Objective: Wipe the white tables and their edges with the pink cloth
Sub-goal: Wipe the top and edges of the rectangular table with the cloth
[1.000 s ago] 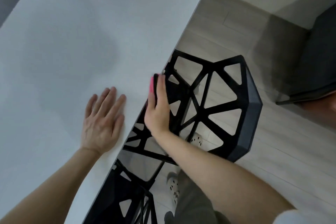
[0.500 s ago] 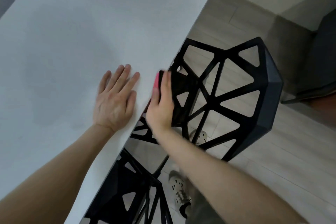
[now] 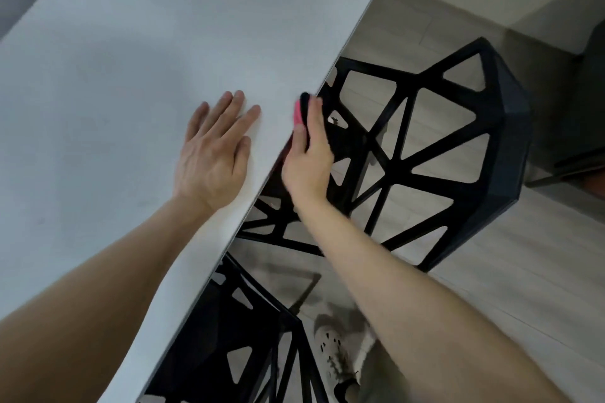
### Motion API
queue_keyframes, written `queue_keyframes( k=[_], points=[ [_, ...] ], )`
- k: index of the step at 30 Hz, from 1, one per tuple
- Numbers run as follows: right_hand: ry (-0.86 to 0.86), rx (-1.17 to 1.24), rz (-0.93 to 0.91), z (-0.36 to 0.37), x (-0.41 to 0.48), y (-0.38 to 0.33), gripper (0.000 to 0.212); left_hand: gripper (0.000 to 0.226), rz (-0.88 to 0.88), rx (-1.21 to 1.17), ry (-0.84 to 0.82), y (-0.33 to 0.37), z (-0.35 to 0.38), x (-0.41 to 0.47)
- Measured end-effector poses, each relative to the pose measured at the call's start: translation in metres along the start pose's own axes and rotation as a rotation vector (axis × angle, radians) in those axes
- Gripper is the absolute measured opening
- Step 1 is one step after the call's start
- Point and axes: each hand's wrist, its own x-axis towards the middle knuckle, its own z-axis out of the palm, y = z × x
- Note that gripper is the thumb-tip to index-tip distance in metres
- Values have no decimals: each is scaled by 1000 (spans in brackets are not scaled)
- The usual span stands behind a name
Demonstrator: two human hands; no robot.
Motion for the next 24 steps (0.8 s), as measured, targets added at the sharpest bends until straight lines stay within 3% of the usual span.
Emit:
queue_keyframes(
  k=[2, 4, 6, 10, 15, 18, 22, 24],
  points=[
    [70, -38, 15, -3, 53, -3, 50, 51, 2, -1, 6, -1, 1, 1],
    [116, -7, 14, 4, 47, -5, 49, 51, 6, -2, 8, -1, 1, 1],
    [108, 75, -11, 17, -18, -4, 49, 51, 1, 5, 1, 0, -1, 2],
    [-86, 145, -11, 17, -134, 4, 52, 52, -22, 24, -22, 3, -2, 3],
    [65, -6, -18, 0, -2, 2, 50, 50, -42, 17, 33, 5, -3, 4],
    [74, 1, -20, 8, -21, -2, 51, 42, -101, 79, 139, 4, -3, 2],
    [-136, 56, -110, 13, -148, 15, 52, 38, -123, 101, 176, 3, -5, -3],
    [-207, 50, -133, 0, -152, 15, 52, 42, -83, 74, 130, 2, -9, -8]
  ],
)
